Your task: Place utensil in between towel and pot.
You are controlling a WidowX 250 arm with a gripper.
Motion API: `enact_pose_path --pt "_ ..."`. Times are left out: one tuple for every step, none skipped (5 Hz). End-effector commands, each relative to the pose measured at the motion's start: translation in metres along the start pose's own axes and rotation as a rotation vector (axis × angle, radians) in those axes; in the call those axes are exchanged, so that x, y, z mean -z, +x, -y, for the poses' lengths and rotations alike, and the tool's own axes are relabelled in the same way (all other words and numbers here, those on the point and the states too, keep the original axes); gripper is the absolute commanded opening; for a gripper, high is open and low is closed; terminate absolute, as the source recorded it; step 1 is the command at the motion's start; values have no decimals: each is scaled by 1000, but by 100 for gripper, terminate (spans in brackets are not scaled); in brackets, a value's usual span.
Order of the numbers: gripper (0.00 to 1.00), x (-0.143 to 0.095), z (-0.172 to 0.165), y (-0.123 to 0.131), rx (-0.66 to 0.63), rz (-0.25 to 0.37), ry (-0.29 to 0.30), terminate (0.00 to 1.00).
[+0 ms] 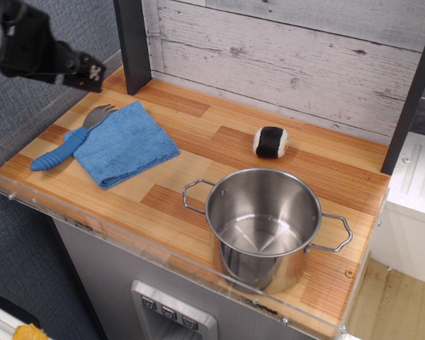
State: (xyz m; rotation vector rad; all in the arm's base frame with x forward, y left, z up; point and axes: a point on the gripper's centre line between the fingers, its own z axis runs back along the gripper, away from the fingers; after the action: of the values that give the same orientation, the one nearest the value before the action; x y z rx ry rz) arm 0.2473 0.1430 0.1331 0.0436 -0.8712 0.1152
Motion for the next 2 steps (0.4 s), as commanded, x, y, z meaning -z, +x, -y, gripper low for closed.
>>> enact_pose_path --pt "100 -2 -29 -29 52 -152 95 0" --pt "100 6 -49 -55 84 -214 143 0"
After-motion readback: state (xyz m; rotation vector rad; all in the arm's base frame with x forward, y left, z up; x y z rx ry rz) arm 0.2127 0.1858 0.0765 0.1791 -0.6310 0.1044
